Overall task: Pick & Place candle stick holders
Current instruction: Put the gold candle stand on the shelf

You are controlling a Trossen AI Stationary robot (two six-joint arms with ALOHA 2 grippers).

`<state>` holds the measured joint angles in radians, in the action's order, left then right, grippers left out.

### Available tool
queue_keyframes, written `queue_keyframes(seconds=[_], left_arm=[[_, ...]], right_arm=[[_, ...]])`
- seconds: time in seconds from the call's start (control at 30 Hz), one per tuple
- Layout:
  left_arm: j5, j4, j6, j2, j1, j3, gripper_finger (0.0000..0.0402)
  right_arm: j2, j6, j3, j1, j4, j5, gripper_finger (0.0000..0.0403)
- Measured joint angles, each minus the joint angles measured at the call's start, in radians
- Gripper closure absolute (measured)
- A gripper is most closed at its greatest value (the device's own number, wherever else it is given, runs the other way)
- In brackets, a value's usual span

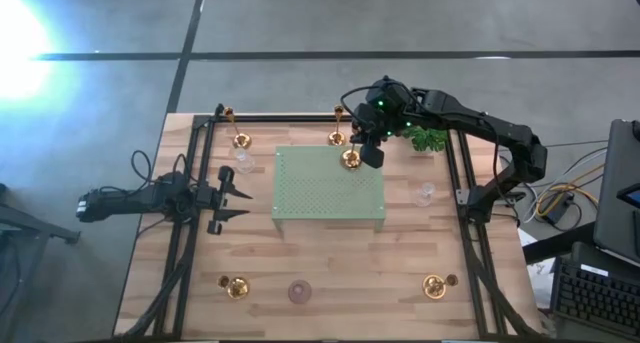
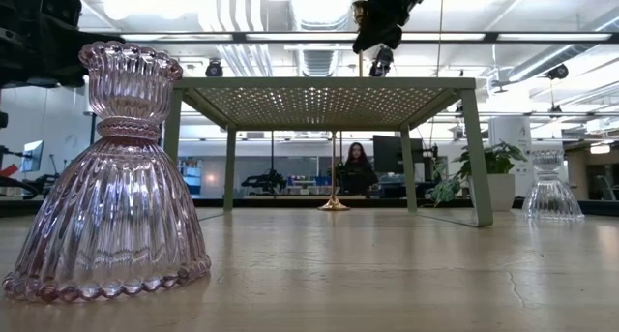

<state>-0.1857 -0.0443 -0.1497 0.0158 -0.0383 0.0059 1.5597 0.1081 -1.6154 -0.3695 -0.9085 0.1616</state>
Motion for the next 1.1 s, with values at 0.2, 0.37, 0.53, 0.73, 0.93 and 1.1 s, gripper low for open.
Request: queue_keyframes(seconds=[0.2,0.37,0.53,0.73,0.93,1.1], left_arm=[[0.000,0.000,0.000,0.000,0.000,0.000,0.0225],[0.000,0.000,0.000,0.000,0.000,0.000,0.0225],[0.000,0.000,0.000,0.000,0.000,0.000,0.0225],[0.000,0.000,0.000,0.000,0.000,0.000,0.0225],[0.000,0.000,0.000,0.000,0.000,0.000,0.0225],[0.000,0.000,0.000,0.000,0.000,0.000,0.0225]], right_arm=[[0.001,0.000,0.000,0.000,0.008,0.000,0.0390],[0.002,0.000,0.001,0.000,0.015,0.001,0.0390],[0.003,0.003,0.002,0.000,0.029,0.001,0.0390],[0.003,0.005,0.002,0.000,0.032,0.000,0.0390],[0.007,0.005,0.002,0.000,0.057,0.000,0.0390],[0.011,0.002,0.002,0.000,0.053,-0.001,0.0390]])
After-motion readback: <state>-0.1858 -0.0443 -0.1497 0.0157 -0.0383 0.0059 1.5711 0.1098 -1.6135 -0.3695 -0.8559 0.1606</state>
